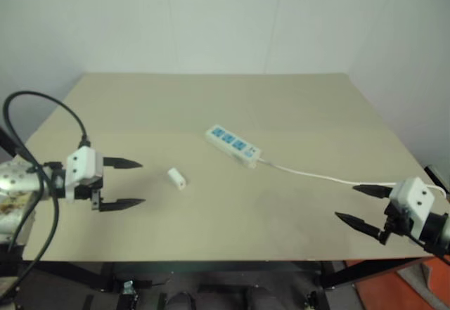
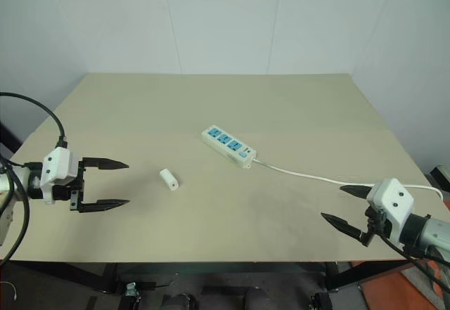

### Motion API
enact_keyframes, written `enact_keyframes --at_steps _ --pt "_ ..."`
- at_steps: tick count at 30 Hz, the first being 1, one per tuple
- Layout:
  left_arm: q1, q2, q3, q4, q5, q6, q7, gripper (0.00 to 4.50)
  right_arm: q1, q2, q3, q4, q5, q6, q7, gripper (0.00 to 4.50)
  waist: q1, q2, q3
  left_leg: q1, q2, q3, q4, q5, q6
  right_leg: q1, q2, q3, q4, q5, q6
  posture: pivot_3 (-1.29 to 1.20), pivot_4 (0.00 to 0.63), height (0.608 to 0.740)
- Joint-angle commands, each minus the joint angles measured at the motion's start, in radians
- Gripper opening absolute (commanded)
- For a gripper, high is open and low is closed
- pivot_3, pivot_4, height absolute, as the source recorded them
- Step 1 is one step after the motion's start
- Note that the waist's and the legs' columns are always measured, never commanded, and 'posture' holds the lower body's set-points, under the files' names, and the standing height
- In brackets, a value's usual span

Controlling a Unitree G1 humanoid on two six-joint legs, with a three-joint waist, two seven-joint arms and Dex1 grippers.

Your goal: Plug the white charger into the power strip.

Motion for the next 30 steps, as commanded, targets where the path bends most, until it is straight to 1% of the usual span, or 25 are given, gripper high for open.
enact_keyframes --at_steps 1,16,21,23,26,30 --pt "0.002 0.028 0.028 -0.007 -0.005 -0.008 -0.013 4.48 -0.011 -0.016 -0.014 -0.008 -0.001 -0.021 -0.002 4.50 0.000 0.000 0.000 0.000 0.000 0.000 0.000 0.000 0.000 0.000 0.000 0.000 0.000 0.000 0.000 0.00 0.150 0.740" --pt "-0.002 0.032 0.037 0.008 -0.002 -0.013 -0.024 4.48 -0.045 -0.017 0.011 0.019 -0.011 -0.034 0.012 4.50 0.000 0.000 0.000 0.000 0.000 0.000 0.000 0.000 0.000 0.000 0.000 0.000 0.000 0.000 0.000 0.00 0.150 0.740" --pt "-0.006 0.028 0.036 0.004 0.001 -0.016 -0.019 4.48 -0.101 -0.011 0.052 0.050 -0.013 -0.037 0.011 4.50 -0.002 0.000 0.000 0.000 0.000 0.000 0.000 0.000 0.000 0.000 0.000 0.000 0.000 0.000 0.000 0.00 0.150 0.740" --pt "-0.018 0.028 0.032 0.005 0.008 -0.016 -0.013 4.48 -0.182 -0.021 0.123 0.110 -0.051 -0.036 0.010 4.50 -0.004 0.000 0.000 0.000 0.000 0.000 0.000 0.000 0.000 0.000 0.000 0.000 0.000 0.000 0.000 0.00 0.150 0.740" --pt "-0.045 0.037 0.005 0.015 0.039 -0.023 -0.013 4.48 -0.333 0.011 0.237 0.219 -0.107 -0.028 -0.012 4.50 -0.009 0.000 0.000 0.001 0.000 0.001 0.001 0.000 0.000 -0.001 0.000 0.001 0.001 0.001 0.000 0.00 0.150 0.740" --pt "-0.114 0.021 -0.044 0.028 0.083 0.007 0.011 4.48 -0.552 0.128 0.370 0.409 -0.175 -0.058 -0.047 4.50 -0.011 -0.001 0.001 0.001 0.000 0.000 0.001 0.000 0.000 0.000 0.001 0.001 0.001 0.001 0.001 0.00 0.150 0.740"
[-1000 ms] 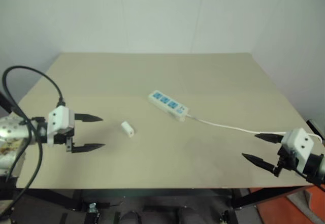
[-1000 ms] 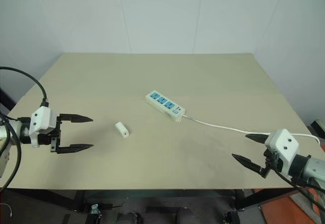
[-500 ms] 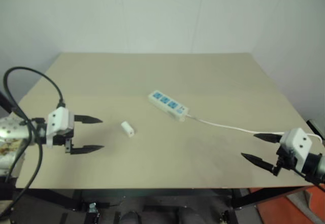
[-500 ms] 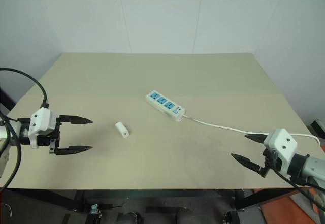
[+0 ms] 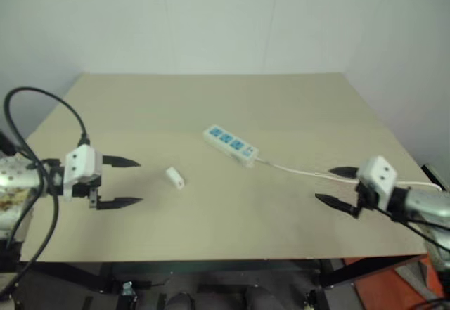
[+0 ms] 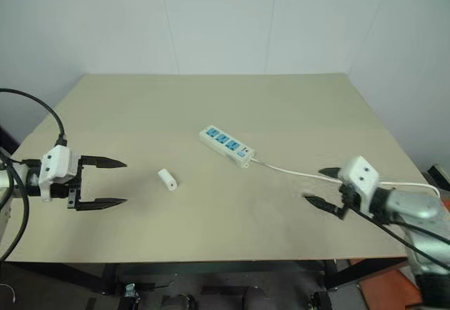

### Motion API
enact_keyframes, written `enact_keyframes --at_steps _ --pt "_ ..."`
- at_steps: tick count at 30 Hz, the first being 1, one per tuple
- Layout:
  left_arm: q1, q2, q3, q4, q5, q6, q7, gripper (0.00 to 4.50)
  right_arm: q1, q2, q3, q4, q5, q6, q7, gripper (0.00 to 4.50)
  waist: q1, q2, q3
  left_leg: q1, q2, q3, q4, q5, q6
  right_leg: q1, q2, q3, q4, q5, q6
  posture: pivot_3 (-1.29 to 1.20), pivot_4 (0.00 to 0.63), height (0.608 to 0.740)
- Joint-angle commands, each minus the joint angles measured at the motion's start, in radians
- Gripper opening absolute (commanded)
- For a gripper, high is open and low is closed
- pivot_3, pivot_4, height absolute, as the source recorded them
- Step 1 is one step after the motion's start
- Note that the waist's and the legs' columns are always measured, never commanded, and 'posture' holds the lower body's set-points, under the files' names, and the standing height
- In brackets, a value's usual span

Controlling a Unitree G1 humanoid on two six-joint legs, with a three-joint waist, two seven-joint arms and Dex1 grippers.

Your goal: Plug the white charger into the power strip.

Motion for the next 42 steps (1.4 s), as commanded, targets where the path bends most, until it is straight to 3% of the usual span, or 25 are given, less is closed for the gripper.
enact_keyframes --at_steps 1,8,14,17,27,31,34,38,42 --pt "-0.071 0.007 -0.038 -0.017 0.024 0.057 0.030 4.48 -0.154 0.079 0.102 0.146 -0.059 -0.048 -0.028 4.50 -0.002 0.000 0.000 -0.001 0.000 0.000 0.000 0.000 0.000 -0.001 0.000 0.000 0.000 0.000 0.000 0.00 0.150 0.740" --pt "-0.104 0.017 -0.055 -0.045 0.032 0.106 0.040 4.48 -0.450 0.234 0.201 0.554 -0.165 -0.119 -0.105 4.50 -0.013 0.000 0.001 -0.007 0.000 -0.001 -0.001 0.000 0.000 -0.004 -0.001 -0.001 -0.002 0.004 -0.007 0.00 0.150 0.740" --pt "-0.065 0.019 -0.050 -0.054 0.044 0.085 0.052 4.48 -0.611 0.297 0.225 0.815 -0.211 -0.132 -0.098 4.50 -0.019 0.000 0.001 -0.007 0.000 -0.001 -0.002 0.000 0.000 -0.005 -0.001 -0.001 -0.002 0.004 -0.008 0.00 0.150 0.740" --pt "-0.042 0.015 -0.029 -0.067 0.021 0.098 0.058 4.50 -0.639 0.309 0.236 0.872 -0.223 -0.133 -0.050 3.63 -0.019 0.000 0.001 -0.007 0.000 -0.001 -0.001 0.000 0.000 -0.004 -0.001 -0.001 -0.001 0.004 -0.008 0.00 0.150 0.740" --pt "-0.012 0.005 -0.015 -0.074 0.011 0.072 0.072 4.50 -0.643 0.326 0.242 0.891 -0.246 -0.177 -0.039 0.15 -0.026 0.001 0.001 -0.006 0.000 -0.002 -0.001 0.000 0.000 -0.004 -0.001 -0.002 0.000 0.004 -0.008 0.00 0.150 0.740" --pt "-0.038 -0.003 -0.032 -0.062 0.020 0.060 0.074 4.50 -0.618 0.315 0.241 0.833 -0.251 -0.216 -0.042 0.01 -0.031 0.001 0.001 -0.006 0.000 -0.002 -0.001 0.000 0.000 -0.004 -0.001 -0.002 0.000 0.004 -0.008 0.00 0.150 0.740" --pt "-0.050 -0.010 -0.027 -0.052 0.011 0.066 0.070 4.50 -0.527 0.279 0.229 0.633 -0.222 -0.190 -0.016 0.01 -0.029 0.001 0.001 -0.007 0.000 -0.002 -0.001 0.000 0.000 -0.004 -0.001 -0.002 0.000 0.004 -0.008 0.00 0.150 0.740" --pt "-0.038 -0.003 -0.029 -0.044 0.026 0.048 0.066 4.50 -0.273 0.209 0.182 0.203 -0.153 -0.104 -0.013 0.01 -0.019 0.001 0.001 -0.008 0.000 -0.003 -0.001 -0.001 0.001 -0.005 -0.001 -0.003 -0.001 0.004 -0.008 0.00 0.150 0.740" --pt "-0.055 -0.015 -0.040 -0.035 0.025 0.045 0.068 4.50 -0.066 0.166 0.132 -0.012 -0.121 -0.066 -0.053 0.01 -0.014 0.001 0.001 -0.008 0.000 -0.003 -0.001 -0.001 0.001 -0.005 -0.001 -0.003 0.000 0.003 -0.006 0.00 0.150 0.740"
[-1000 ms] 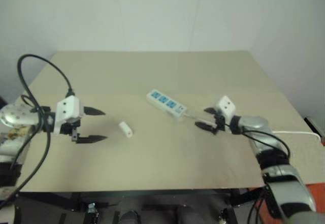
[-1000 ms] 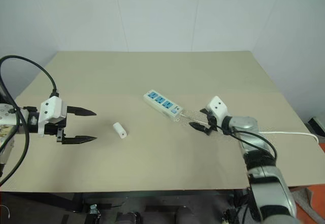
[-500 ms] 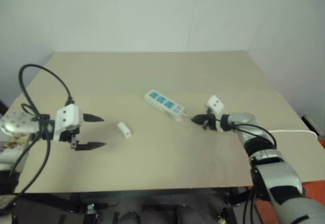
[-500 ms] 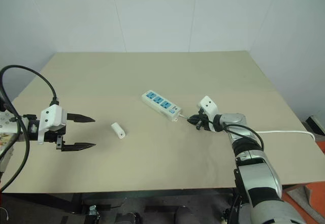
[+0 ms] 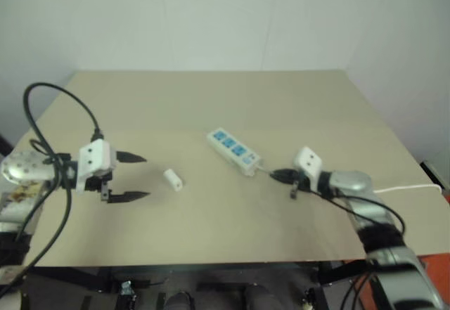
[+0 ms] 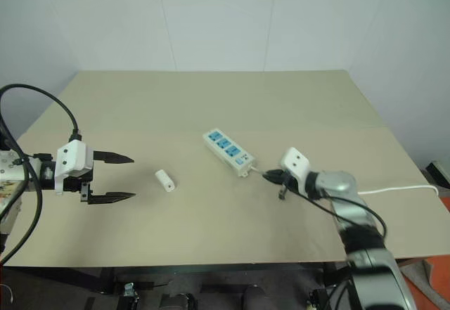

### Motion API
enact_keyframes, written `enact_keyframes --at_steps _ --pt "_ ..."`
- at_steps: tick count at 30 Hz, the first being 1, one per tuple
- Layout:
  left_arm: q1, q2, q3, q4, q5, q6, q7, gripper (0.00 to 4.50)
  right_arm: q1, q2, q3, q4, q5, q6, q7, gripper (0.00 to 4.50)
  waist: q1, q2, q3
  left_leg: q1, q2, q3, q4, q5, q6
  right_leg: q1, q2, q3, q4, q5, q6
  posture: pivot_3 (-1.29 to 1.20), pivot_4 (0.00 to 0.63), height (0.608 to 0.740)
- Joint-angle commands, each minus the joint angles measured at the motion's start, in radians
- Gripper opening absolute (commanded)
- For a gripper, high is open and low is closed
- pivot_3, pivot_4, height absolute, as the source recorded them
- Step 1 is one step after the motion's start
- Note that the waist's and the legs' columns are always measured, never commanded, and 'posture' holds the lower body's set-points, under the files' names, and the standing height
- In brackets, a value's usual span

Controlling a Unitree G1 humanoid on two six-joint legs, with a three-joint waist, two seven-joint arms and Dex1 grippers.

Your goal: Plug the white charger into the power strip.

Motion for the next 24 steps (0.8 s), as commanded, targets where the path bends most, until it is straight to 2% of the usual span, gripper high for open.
enact_keyframes --at_steps 1,5,9,18,24 --pt "-0.031 -0.001 0.008 0.003 -0.002 -0.016 0.003 4.50 0.118 -0.026 -0.074 -0.175 0.055 0.021 -0.043 0.01 0.001 0.000 0.000 0.001 0.000 0.000 0.000 0.000 0.000 0.000 0.000 0.000 0.000 -0.001 0.002 0.00 0.150 0.740" --pt "-0.066 -0.010 -0.017 0.034 0.007 -0.031 -0.016 4.50 0.209 -0.012 -0.083 -0.218 0.061 0.043 -0.089 0.01 -0.002 0.000 0.000 0.003 0.000 0.000 0.003 0.001 -0.001 0.002 0.000 0.000 0.001 -0.003 0.006 0.00 0.150 0.740" --pt "-0.107 -0.015 -0.042 0.075 0.023 -0.051 -0.029 4.50 0.236 -0.001 -0.077 -0.245 0.069 0.051 -0.109 1.31 -0.004 0.000 0.000 0.008 0.000 0.002 0.003 0.001 -0.001 0.005 0.001 0.003 0.004 -0.003 0.007 0.00 0.150 0.740" --pt "-0.116 -0.015 -0.045 0.089 0.030 -0.076 -0.038 4.50 0.249 0.080 -0.085 -0.331 0.161 0.101 -0.180 4.45 -0.001 0.000 0.000 0.004 0.000 0.002 0.002 0.001 -0.001 0.003 0.001 0.003 0.001 -0.004 0.006 0.00 0.150 0.740" --pt "-0.113 -0.029 -0.048 0.065 0.021 -0.067 -0.040 4.50 0.236 0.120 -0.040 -0.335 0.144 0.094 -0.210 4.45 0.000 0.000 0.000 0.005 0.000 0.001 0.002 0.001 -0.001 0.003 0.001 0.002 0.001 -0.004 0.006 0.00 0.150 0.740"
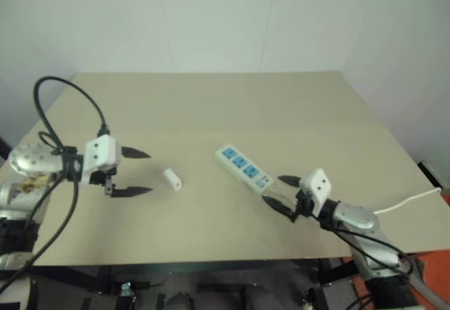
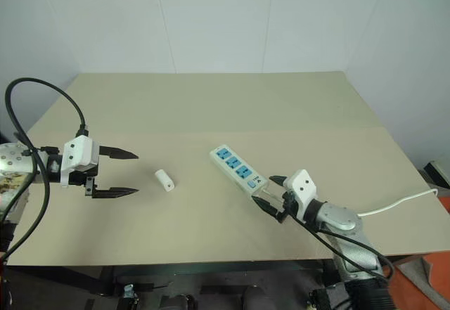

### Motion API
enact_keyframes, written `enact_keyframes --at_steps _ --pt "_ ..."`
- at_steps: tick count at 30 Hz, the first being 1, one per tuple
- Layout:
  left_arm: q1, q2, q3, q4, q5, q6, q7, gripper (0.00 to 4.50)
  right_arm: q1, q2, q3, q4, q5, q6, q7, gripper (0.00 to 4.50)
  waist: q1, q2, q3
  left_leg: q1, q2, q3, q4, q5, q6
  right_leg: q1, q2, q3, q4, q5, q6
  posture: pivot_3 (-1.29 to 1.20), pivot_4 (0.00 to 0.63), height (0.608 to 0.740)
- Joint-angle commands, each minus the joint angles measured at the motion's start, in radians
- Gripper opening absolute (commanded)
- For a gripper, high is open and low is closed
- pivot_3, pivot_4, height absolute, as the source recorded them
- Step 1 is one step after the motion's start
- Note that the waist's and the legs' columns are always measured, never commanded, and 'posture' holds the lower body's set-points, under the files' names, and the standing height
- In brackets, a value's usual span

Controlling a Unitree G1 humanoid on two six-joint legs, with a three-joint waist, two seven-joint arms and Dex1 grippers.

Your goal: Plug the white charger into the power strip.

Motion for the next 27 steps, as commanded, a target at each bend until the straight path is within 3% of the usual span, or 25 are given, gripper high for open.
enact_keyframes --at_steps 1,11,27 --pt "-0.008 -0.009 0.009 -0.032 -0.014 -0.008 0.003 4.50 -0.016 0.010 0.016 -0.023 -0.002 -0.012 -0.016 4.45 0.000 0.000 0.000 0.000 0.000 0.000 0.000 0.000 0.000 0.000 0.000 0.000 0.000 0.000 0.000 0.00 0.150 0.740" --pt "-0.014 -0.036 0.003 -0.044 -0.009 -0.017 0.007 4.50 -0.091 0.087 0.033 0.105 -0.029 -0.046 -0.095 4.45 -0.001 0.000 0.000 0.000 0.000 0.000 0.000 0.000 0.000 0.000 0.000 0.000 0.000 0.000 0.000 0.00 0.150 0.740" --pt "-0.009 -0.052 -0.001 -0.079 -0.008 -0.007 0.017 4.50 -0.062 0.121 0.072 0.145 -0.043 -0.022 -0.098 4.45 -0.003 0.000 0.000 0.000 0.000 0.000 0.000 0.000 0.000 0.000 0.000 0.000 0.000 0.000 0.000 0.00 0.150 0.740"
